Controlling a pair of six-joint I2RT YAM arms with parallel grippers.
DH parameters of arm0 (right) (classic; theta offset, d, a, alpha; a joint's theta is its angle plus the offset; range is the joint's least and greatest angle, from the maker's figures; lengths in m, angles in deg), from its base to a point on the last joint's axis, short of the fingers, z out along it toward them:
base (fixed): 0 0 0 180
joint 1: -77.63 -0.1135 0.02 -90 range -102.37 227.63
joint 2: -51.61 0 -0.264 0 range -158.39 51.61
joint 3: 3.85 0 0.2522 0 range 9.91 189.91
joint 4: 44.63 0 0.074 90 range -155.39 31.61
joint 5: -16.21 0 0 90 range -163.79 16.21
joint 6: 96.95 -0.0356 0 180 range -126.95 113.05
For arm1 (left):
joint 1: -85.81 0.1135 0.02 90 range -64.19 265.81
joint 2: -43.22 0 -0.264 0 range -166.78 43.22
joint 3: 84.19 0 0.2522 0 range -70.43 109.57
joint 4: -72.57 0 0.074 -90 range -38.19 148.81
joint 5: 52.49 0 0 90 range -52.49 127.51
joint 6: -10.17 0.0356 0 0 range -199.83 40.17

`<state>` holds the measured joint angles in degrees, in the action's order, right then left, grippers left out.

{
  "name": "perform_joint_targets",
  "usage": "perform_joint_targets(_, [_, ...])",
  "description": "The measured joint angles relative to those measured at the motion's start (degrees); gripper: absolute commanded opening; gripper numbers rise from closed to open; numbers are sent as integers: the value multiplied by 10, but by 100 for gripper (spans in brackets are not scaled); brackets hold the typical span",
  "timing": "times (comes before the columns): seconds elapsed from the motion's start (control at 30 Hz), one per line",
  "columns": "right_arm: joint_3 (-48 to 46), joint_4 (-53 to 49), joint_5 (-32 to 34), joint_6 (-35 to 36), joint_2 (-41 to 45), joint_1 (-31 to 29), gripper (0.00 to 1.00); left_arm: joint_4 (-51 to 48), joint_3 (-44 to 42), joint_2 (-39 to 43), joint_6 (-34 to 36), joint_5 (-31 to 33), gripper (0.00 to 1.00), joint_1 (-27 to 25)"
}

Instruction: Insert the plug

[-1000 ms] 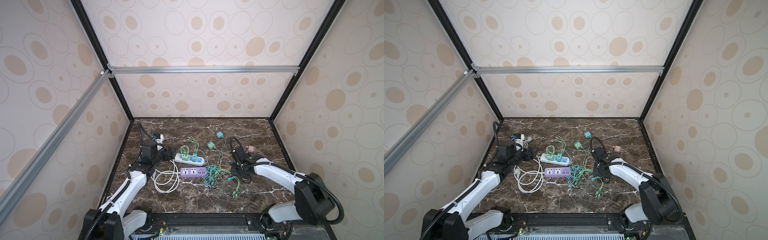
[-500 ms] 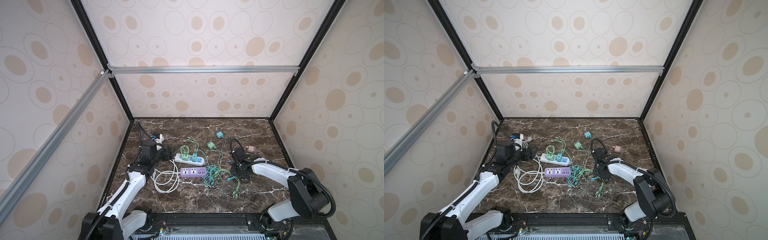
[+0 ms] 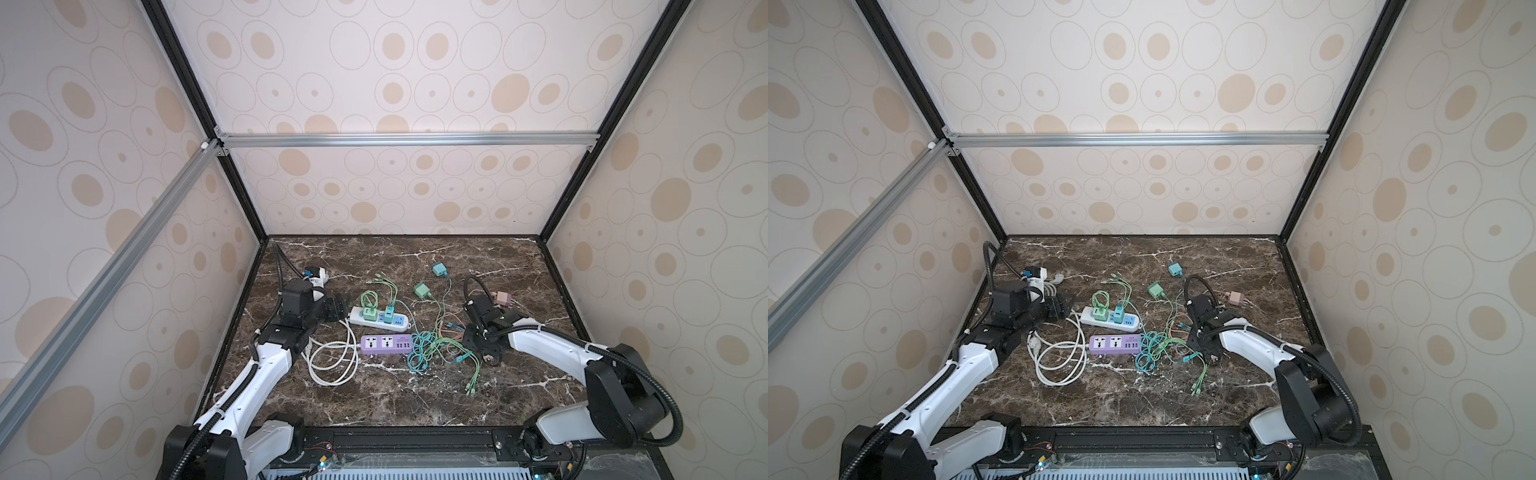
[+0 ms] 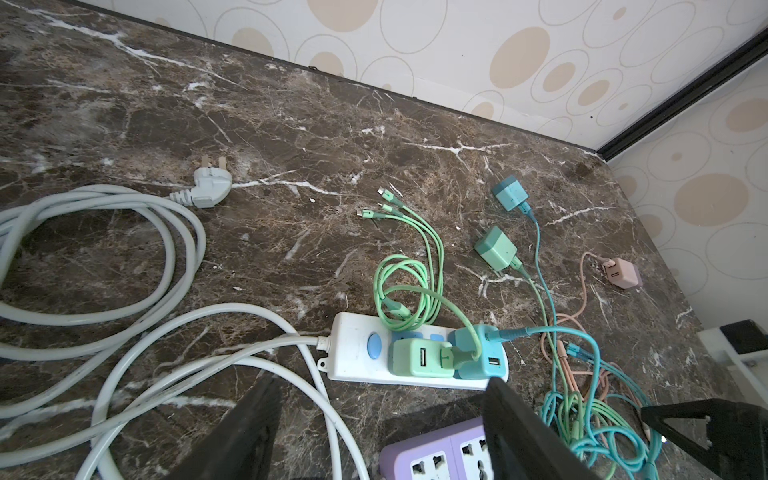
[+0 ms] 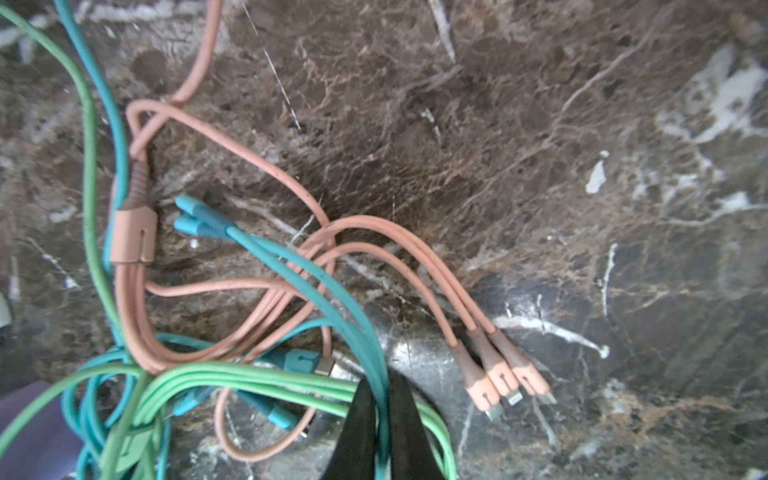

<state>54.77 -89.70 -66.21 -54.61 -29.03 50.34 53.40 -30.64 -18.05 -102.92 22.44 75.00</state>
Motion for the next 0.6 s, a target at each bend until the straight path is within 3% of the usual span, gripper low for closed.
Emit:
perform_joint_targets(0.13, [2,-7,2,7,9,0,0,0,0,0,0,0,77,0])
perform_joint_targets(0.4, [37,-33,5,37,17,0,0,0,0,0,0,0,77,0])
perform_joint_targets(0.6, [111,-81,43,75,55,0,0,1,0,0,0,0,77,0])
